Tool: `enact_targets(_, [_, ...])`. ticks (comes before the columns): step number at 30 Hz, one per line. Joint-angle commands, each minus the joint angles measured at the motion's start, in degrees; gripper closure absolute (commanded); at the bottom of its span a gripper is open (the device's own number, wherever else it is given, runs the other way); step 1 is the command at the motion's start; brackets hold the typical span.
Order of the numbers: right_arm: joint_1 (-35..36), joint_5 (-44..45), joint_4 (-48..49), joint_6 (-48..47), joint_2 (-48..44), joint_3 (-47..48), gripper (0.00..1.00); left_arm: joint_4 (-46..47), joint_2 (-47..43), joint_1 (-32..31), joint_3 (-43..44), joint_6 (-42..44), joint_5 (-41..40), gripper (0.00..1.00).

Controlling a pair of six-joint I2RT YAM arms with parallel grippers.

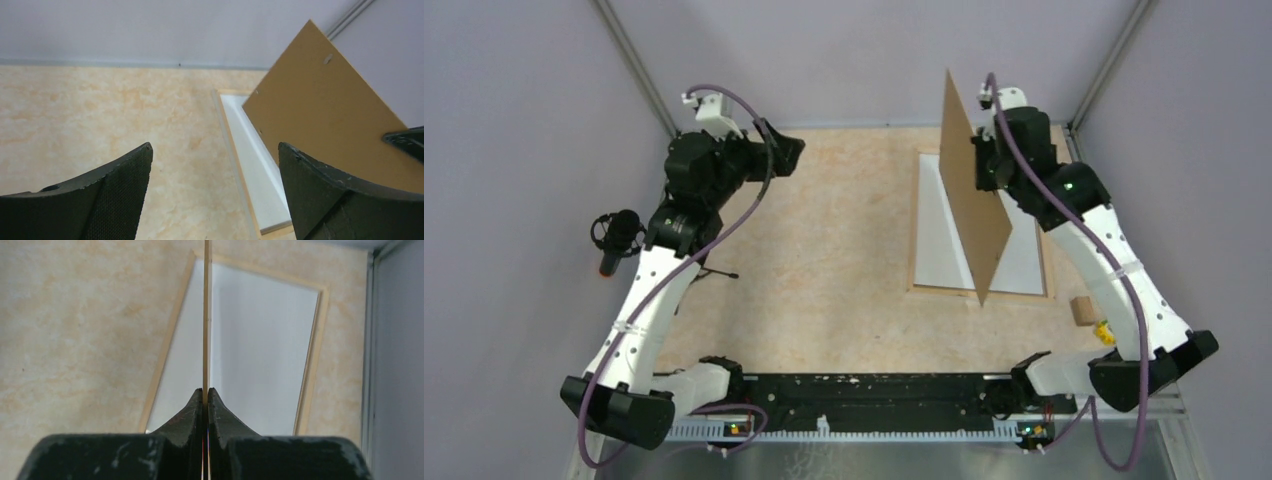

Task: Put the photo into the frame

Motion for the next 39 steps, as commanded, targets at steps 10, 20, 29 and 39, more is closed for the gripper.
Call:
enact_targets(10, [-24.6, -33.5, -5.7, 15.3, -0.1, -0.5, 1.0, 3.9, 2.4, -3.4, -5.9, 2.2, 5.2, 0.01])
enact_targets(20, [-31.5, -37.3, 8.5, 19.4, -10.0, -8.6, 1.0, 5.2, 2.5, -3.5, -6.9, 0.4, 8.7, 0.01])
enact_targets(29, [-35.3, -39.8, 28.3, 27.4, -12.0, -21.8, 1.0, 5.3, 3.2, -3.6, -6.9, 0.3, 9.1, 0.01])
enact_targets(39, [-42.0, -46.8, 40.0, 31.0, -9.4, -31.6, 1.0, 5.3, 4.5, -3.5, -6.8, 0.2, 10.0, 0.01])
